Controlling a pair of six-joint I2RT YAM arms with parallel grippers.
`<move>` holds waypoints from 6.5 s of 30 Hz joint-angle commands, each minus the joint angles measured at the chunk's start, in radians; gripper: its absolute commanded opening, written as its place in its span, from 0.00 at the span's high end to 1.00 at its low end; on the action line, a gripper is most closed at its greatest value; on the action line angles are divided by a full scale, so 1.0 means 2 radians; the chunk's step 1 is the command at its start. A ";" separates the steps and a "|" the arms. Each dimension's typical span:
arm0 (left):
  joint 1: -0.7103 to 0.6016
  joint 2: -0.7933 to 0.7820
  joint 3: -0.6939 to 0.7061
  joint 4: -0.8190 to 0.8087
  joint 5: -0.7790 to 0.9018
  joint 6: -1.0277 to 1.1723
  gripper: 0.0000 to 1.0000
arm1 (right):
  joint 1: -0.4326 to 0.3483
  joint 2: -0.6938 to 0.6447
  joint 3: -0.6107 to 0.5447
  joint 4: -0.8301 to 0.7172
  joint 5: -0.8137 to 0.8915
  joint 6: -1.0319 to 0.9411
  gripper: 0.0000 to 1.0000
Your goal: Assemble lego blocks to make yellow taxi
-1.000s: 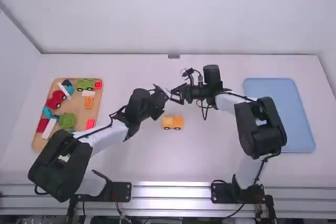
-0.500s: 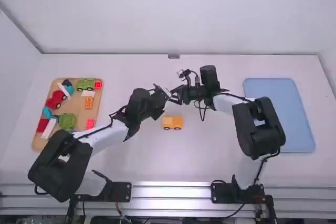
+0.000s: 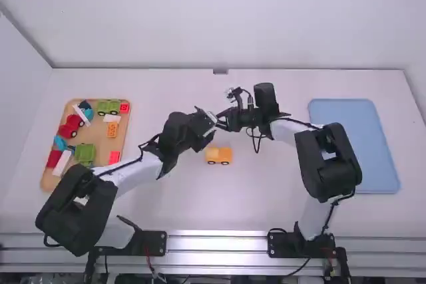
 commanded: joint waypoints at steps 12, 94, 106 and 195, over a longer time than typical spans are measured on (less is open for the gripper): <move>0.005 -0.039 0.028 -0.032 0.010 -0.082 0.01 | -0.026 0.004 0.028 -0.015 0.000 -0.118 0.72; 0.091 0.037 0.236 -0.454 0.397 0.195 0.58 | -0.010 0.004 0.220 -0.629 -0.076 -0.771 0.79; 0.092 0.037 0.237 -0.451 0.397 0.196 0.57 | -0.010 0.004 0.220 -0.630 -0.063 -0.771 0.79; -0.140 0.277 0.400 -0.478 0.056 0.205 0.98 | -0.164 -0.630 -0.304 -0.127 0.447 -0.105 0.02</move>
